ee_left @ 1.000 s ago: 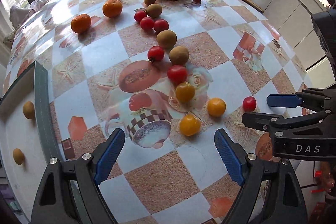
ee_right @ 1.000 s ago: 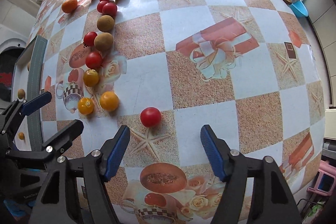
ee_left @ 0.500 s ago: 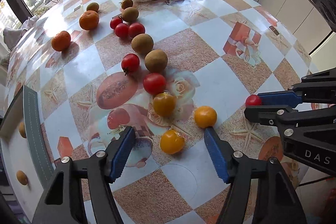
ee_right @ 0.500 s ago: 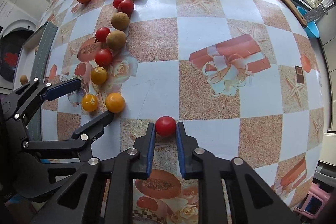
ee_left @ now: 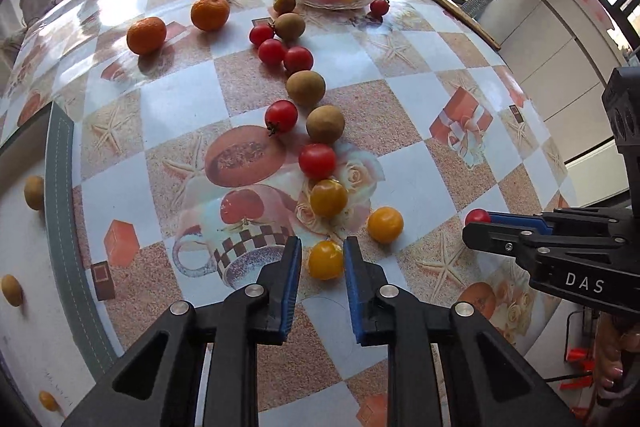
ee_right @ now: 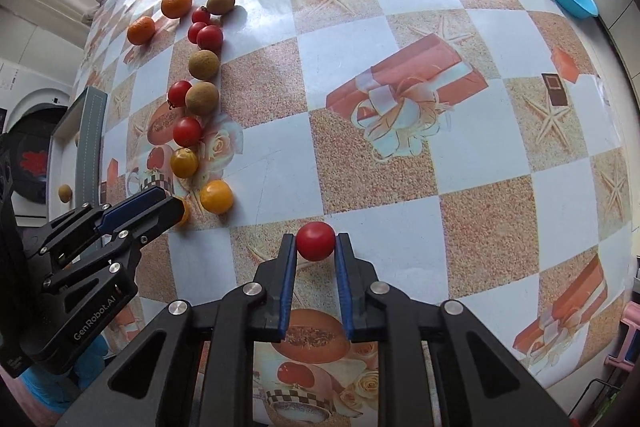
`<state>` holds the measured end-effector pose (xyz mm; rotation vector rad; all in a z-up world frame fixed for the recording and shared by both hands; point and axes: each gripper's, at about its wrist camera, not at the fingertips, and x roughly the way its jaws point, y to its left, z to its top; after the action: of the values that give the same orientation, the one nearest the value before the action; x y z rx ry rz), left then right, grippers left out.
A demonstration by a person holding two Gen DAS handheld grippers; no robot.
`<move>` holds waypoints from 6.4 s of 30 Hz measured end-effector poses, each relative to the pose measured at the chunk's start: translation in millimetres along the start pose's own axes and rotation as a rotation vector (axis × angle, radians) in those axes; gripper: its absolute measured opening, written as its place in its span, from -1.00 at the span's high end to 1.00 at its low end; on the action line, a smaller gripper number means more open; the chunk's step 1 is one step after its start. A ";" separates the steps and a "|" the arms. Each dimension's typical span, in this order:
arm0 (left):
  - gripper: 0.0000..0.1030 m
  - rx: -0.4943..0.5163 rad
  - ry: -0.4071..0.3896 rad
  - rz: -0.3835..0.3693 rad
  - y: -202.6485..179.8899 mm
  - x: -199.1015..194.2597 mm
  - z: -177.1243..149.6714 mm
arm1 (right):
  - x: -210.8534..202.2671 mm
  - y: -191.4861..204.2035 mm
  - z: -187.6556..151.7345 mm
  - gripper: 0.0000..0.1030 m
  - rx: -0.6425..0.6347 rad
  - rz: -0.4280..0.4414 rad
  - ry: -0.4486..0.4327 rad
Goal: Organize fruits
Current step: 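Close the right gripper on a red cherry tomato while the left grips a yellow one, then carry both tomatoes over the white tray and open both grippers, then move both open grippers back over the row of fruits, then close the right gripper on a red tomato while the left grips another red tomato, then carry both red tomatoes over the white tray and open both grippers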
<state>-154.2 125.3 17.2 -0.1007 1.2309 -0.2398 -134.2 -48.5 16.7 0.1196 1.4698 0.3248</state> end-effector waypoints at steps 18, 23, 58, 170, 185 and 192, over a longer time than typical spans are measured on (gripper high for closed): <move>-0.41 0.157 -0.050 0.089 -17.8 4.3 -11.6 | -3.8 14.5 1.2 0.59 -0.024 -0.013 0.014; -0.23 0.204 -0.026 0.121 -26.7 20.2 -6.2 | -6.9 -0.3 -1.2 0.59 0.012 -0.025 0.011; 0.60 -0.348 -0.159 0.247 161.8 -101.5 -58.5 | 11.3 187.0 31.0 0.59 -0.321 0.159 0.012; 0.57 0.018 -0.068 0.172 -0.6 38.9 75.9 | 3.0 -18.5 129.6 0.54 -0.029 -0.129 -0.188; 0.57 -0.101 -0.132 0.145 31.8 -14.4 54.2 | -12.0 3.1 102.8 0.54 -0.029 -0.021 -0.159; 0.57 -0.169 -0.158 0.172 64.4 -38.7 34.8 | -13.7 39.2 94.6 0.54 -0.089 0.005 -0.151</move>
<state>-125.3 195.0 51.2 -0.1565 1.0943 0.0223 -47.2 -4.0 50.4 0.0745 1.3042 0.3775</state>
